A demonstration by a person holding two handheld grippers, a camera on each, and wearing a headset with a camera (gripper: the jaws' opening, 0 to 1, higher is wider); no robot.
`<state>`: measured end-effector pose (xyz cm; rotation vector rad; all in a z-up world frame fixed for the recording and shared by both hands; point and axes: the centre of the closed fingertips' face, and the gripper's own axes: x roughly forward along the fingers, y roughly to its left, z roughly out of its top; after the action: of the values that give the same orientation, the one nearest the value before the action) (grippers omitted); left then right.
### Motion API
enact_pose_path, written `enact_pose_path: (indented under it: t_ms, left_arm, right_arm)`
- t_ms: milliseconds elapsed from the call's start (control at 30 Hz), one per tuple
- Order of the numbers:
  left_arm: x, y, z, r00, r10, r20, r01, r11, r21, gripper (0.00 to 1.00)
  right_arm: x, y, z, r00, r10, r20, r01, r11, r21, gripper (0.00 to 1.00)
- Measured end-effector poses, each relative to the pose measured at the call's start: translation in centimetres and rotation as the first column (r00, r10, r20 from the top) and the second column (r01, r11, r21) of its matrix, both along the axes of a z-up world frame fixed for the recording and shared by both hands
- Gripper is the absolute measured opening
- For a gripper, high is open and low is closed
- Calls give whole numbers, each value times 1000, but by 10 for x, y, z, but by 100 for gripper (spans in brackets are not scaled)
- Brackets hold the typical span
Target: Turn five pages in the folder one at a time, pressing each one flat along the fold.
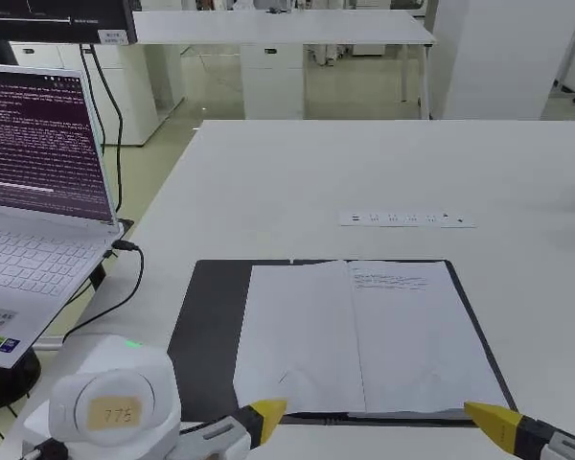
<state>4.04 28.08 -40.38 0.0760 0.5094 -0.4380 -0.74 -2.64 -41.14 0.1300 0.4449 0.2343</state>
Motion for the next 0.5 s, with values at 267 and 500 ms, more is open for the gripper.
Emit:
enact_pose_path:
  t_ms: [267, 500]
  left_arm:
    - [9, -10, -1, 1000, -24, -5, 24, 1000, 1, 99]
    - [25, -32, -4, 996, -93, -13, 93, 996, -5, 93]
  right_arm:
    - [0, -5, -3, 1000, -17, 2, 16, 999, 37, 100]
    - [-3, -5, -5, 1000, -17, -1, 17, 998, 55, 100]
